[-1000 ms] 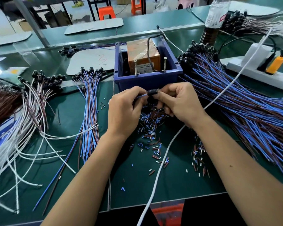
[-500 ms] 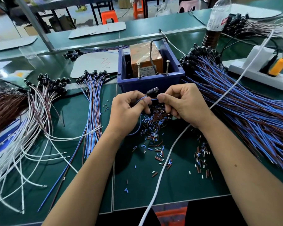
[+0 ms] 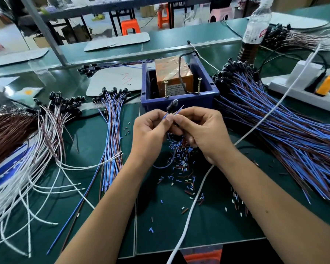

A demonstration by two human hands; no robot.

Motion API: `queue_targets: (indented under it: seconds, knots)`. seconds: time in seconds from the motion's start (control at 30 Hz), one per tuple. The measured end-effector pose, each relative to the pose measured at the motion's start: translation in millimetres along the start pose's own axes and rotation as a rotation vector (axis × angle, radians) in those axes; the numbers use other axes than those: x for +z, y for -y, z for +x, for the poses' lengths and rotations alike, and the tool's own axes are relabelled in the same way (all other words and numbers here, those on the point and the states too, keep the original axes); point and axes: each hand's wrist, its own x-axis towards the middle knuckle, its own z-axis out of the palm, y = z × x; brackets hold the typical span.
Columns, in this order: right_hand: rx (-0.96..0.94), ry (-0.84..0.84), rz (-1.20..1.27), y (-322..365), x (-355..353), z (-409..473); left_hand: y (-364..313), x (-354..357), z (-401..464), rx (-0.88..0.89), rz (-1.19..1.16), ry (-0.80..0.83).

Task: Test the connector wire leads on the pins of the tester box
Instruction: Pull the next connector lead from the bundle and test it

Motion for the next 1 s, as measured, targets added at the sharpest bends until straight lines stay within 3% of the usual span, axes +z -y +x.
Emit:
queue_targets:
  seconds: [0.23, 0.4, 0.5, 0.73, 0.87, 1.0]
  knots:
    - [0.037, -0.065, 0.095, 2.5, 1.1, -0.4, 2.6, 5.4, -0.2, 0.009, -0.001, 0.018]
    - [-0.099, -0.105, 0.065, 9.4, -5.5, 1.8, 6.1, 4.1, 0.8, 0.168, 0.151, -0.185]
    - [-0.241, -0.174, -0.125, 10.1, -9.2, 0.9, 6.3, 2.1, 1.4, 0.238, 0.177, -0.315]
    - [-0.492, -0.576, -0.523, 11.4, -17.1, 2.5, 2.6, 4.4, 3.1, 0.287, 0.193, -0.467]
    - [-0.586, -0.597, -0.655, 15.6, -16.6, 8.1, 4.7, 3.1, 8.5, 0.288, 0.267, -0.527]
    - [-0.643, -0.551, -0.727, 15.9, -14.0, 9.1, 3.2, 5.2, 7.5, 0.281, 0.244, -0.471]
